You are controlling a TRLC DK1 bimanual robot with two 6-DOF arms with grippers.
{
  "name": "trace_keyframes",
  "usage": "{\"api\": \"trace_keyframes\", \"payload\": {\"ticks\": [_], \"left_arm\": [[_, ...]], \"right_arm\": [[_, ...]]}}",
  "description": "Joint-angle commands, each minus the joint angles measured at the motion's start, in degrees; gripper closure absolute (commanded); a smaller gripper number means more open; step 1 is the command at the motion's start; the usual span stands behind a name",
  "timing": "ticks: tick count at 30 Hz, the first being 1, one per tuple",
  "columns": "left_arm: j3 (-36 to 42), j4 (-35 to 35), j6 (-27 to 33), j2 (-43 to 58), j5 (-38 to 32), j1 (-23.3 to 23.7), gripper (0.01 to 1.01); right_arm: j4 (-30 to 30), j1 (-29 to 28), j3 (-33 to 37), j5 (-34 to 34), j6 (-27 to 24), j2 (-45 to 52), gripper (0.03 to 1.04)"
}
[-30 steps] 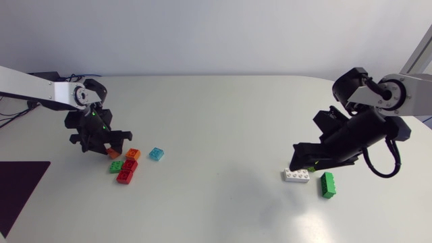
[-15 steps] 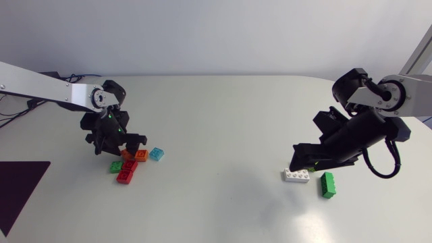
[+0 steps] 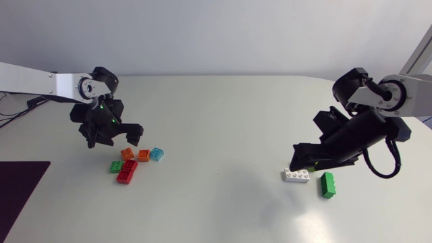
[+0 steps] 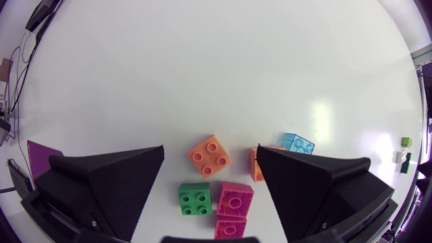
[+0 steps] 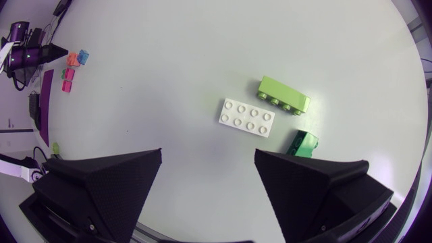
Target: Sort duplo bricks by size, large to the right and small to the left
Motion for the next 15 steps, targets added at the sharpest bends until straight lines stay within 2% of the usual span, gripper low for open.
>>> {"api": "trace_keyframes", "payload": {"ticks": [1,10,15], "left_arm": [[-0.04,-0.19,-0.77,-2.75,-0.09,-0.42,0.057],[1.98,-0.01,-1.91,-12.94,-10.2,-3.32,0.056],[0.84,-0.01,-2.09,-21.91,-14.6,-4.29,0.056]], "right_arm": [[0.01,0.41,1.25,-0.09,2.26,-0.9,0.07],[-4.38,-2.31,14.0,2.9,5.51,-2.57,0.07],[-7.46,-1.96,17.78,4.39,7.01,-6.08,0.07]]}}
